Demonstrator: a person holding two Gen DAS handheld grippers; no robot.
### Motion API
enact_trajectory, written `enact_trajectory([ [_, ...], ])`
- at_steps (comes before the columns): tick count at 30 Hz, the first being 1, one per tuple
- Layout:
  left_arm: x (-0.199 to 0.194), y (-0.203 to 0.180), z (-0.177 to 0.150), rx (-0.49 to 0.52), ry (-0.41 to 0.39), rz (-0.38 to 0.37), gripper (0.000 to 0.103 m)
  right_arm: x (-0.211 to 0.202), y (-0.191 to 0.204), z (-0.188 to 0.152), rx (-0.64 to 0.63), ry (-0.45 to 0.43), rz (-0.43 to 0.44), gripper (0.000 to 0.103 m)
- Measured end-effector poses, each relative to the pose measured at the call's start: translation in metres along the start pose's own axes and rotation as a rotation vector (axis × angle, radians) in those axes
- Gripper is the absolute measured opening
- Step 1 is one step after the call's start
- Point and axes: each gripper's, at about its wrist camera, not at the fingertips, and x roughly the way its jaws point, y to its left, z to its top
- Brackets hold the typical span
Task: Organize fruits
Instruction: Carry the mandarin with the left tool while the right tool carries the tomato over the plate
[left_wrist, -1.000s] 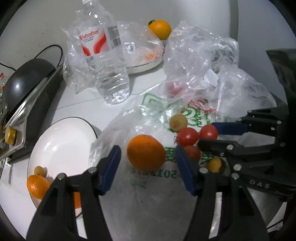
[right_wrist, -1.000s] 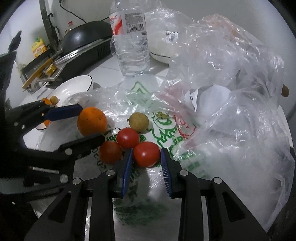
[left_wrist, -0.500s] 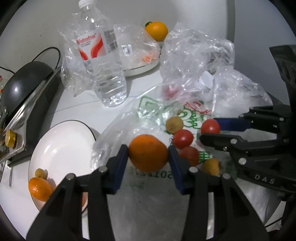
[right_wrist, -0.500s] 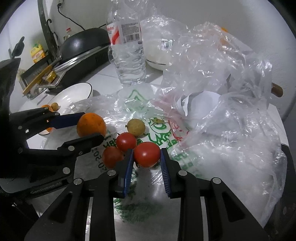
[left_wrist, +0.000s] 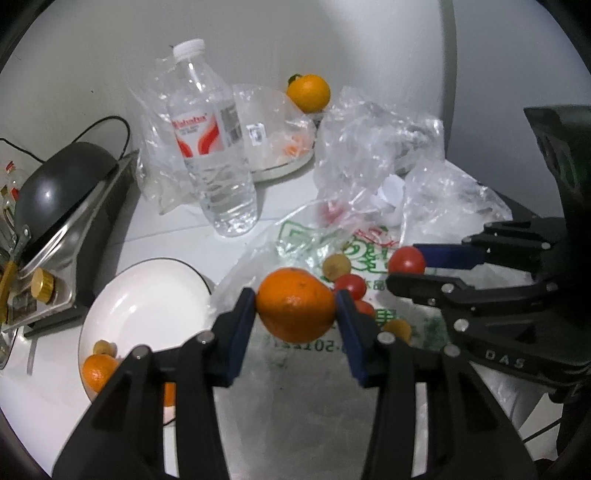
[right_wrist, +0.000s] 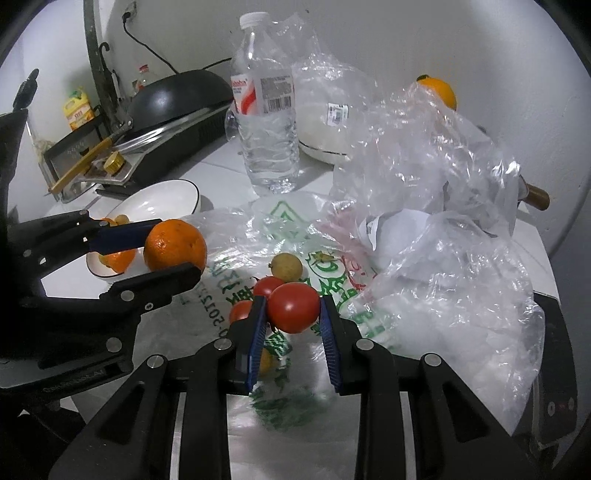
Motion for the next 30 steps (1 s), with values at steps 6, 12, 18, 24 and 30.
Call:
enact_trajectory([
  [6, -0.017, 0.005, -0.002, -0.004, -0.028, 0.004, 0.045, -0.007, 0.010, 0.002, -0.008, -0.017, -0.008, 0.031],
  [12, -0.029, 0.017, -0.005, -0.016, -0.052, 0.016, 0.045, -0.009, 0.025, 0.007, -0.026, -0.029, -0.012, 0.031],
  [18, -0.039, 0.031, -0.011, -0.034, -0.066, 0.022, 0.045, -0.008, 0.041, 0.011, -0.047, -0.030, -0.012, 0.031],
  [24, -0.044, 0.047, -0.018, -0.052, -0.070, 0.033, 0.045, -0.004, 0.054, 0.017, -0.063, -0.028, -0.012, 0.031],
  [30, -0.046, 0.065, -0.025, -0.075, -0.070, 0.049, 0.045, 0.003, 0.068, 0.023, -0.082, -0.024, -0.005, 0.031],
])
